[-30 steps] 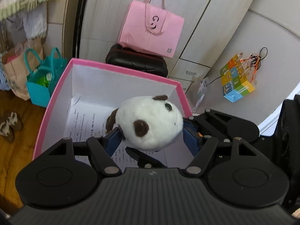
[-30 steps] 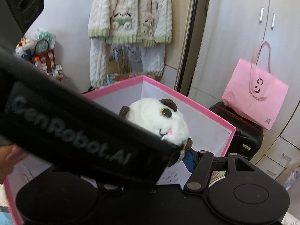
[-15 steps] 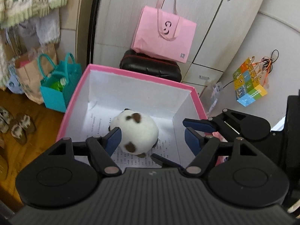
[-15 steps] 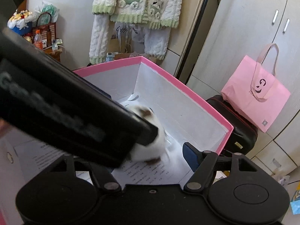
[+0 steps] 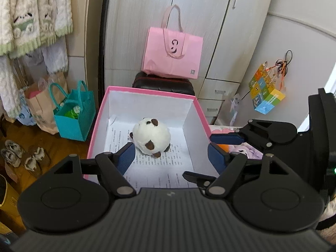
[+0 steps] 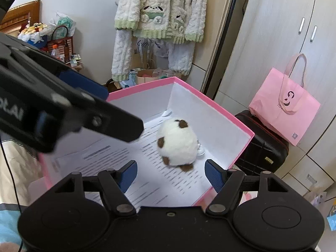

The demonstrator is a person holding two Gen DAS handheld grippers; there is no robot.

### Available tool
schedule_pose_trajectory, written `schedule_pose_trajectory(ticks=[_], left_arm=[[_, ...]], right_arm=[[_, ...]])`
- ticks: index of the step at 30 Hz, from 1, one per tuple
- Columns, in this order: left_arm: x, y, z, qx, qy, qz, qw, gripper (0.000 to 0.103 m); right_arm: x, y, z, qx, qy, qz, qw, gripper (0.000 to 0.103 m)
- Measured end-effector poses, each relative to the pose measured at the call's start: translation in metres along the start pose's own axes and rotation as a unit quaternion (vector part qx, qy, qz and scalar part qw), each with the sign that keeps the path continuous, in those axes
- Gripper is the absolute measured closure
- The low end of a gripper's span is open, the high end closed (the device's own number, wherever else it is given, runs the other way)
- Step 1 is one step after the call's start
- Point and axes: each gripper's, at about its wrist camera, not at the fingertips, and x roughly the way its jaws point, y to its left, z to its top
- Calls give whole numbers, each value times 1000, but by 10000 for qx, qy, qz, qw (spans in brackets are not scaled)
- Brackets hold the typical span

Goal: Organize soft objects
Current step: 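Open the left gripper to release the plush toy and withdraw, then grasp the pink scrunchie with the right gripper while the left gripper grasps the green sponge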

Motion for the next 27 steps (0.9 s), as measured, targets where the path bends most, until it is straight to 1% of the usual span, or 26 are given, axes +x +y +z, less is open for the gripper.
schedule_pose_trajectory(ticks=[7,11,13,17,20,27], left_arm=[[-42,-12,-13,189,-218,-76,9996,25],[-62,-25,-21,355,-275,-177,9988,24],[-68,-33,-26,462,-265,-269,9982,24],[-79,-48,-32,510,-196,-546,9970,24],[-84,-60,-38,535,-94,-752,9957,24],[-82,-99,-60,916,74,-938,9913,24]], right_arm=[[-36,10,-8,38,-102,36,9999,27],[-71,4,-18,153,-256,102,9995,27],[-92,-2,-26,261,-404,54,9988,27],[-133,-21,-46,585,-696,-163,9957,26],[-154,-32,-64,730,-650,-218,9950,26],[-190,-47,-117,953,-545,-507,9927,25]])
